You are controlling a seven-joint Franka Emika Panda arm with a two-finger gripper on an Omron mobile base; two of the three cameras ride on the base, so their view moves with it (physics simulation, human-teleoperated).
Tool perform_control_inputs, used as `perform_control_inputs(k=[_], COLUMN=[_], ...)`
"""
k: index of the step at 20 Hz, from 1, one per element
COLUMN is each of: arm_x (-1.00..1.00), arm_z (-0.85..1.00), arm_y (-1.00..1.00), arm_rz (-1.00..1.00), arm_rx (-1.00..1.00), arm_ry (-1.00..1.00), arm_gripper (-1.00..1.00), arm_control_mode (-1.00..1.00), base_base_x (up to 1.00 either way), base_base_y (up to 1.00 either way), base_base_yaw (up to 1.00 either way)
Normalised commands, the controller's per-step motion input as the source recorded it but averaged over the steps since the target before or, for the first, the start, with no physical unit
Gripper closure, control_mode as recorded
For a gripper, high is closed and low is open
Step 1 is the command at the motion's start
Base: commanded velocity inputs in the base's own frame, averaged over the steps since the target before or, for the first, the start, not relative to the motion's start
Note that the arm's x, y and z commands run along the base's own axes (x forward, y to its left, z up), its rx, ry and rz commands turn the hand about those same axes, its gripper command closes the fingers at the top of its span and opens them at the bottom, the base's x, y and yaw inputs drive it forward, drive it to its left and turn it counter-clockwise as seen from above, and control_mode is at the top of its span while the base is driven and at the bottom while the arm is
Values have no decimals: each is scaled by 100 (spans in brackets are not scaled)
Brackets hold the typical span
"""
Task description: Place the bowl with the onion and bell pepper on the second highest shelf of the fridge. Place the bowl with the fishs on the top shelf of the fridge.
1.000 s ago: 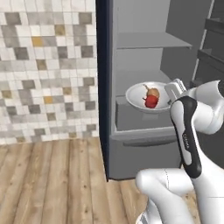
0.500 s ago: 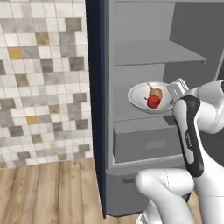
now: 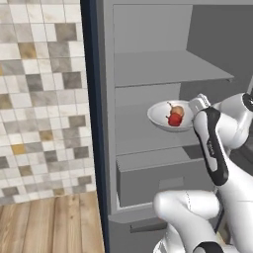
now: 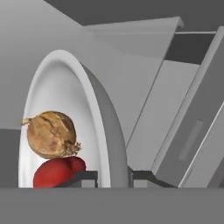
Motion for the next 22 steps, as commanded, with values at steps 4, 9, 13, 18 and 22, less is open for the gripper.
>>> perform_control_inputs(k=[4,9,13,18,22], arm_x=[76,79,67,73,84], arm_z=[-82,-50,-59,-36,-32], arm_y=[-3,0,0,0,0], arm_rz=[0,0,0,0,0], arm_rx=[-5,0,0,0,0], arm_ry=[15,1,2,0,0], arm_gripper=[100,100,100,100,100], arm_control_mode=[-100,-100,-100,-100,-100], base_base_x=[0,0,0,0,0], base_base_y=[0,0,0,0,0], base_base_yaw=[0,0,0,0,0])
